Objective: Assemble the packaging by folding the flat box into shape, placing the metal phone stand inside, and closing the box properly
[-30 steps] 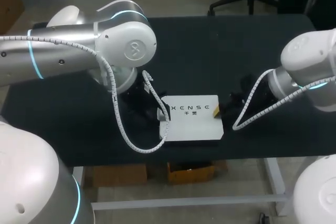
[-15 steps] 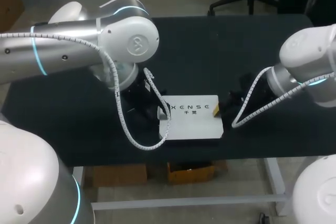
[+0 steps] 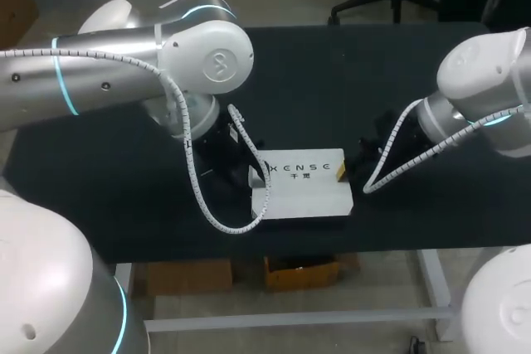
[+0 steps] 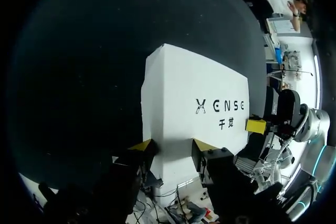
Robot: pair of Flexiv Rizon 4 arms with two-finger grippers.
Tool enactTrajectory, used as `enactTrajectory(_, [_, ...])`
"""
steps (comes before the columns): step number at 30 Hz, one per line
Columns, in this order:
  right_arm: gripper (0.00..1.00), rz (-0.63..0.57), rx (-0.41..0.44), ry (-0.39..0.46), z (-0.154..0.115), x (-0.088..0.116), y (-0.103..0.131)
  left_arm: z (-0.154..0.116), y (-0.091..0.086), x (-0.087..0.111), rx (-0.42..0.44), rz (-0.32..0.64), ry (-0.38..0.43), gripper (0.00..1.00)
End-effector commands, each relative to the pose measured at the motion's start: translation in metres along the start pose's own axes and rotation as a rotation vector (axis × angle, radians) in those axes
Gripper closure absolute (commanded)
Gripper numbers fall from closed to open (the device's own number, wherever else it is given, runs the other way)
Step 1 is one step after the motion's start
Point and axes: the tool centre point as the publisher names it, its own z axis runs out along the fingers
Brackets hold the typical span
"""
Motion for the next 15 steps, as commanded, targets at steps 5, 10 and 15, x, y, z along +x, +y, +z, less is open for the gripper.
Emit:
enactTrajectory(5, [0.61, 0.002, 0.004, -0.001, 0.0002, 0.0069, -0.0019, 0.0011, -0.0006, 0.0068, -0.003, -0.001, -0.003, 0.53])
enactTrajectory(10, [0.60, 0.005, 0.005, 0.000, -0.0012, 0.0075, -0.0025, 0.0004, -0.0004, 0.0072, -0.007, -0.004, -0.004, 0.53])
enactTrajectory(15, [0.60, 0.008, 0.007, -0.003, -0.0029, 0.0086, -0.0031, -0.0006, -0.0004, 0.0084, -0.010, -0.005, -0.007, 0.53])
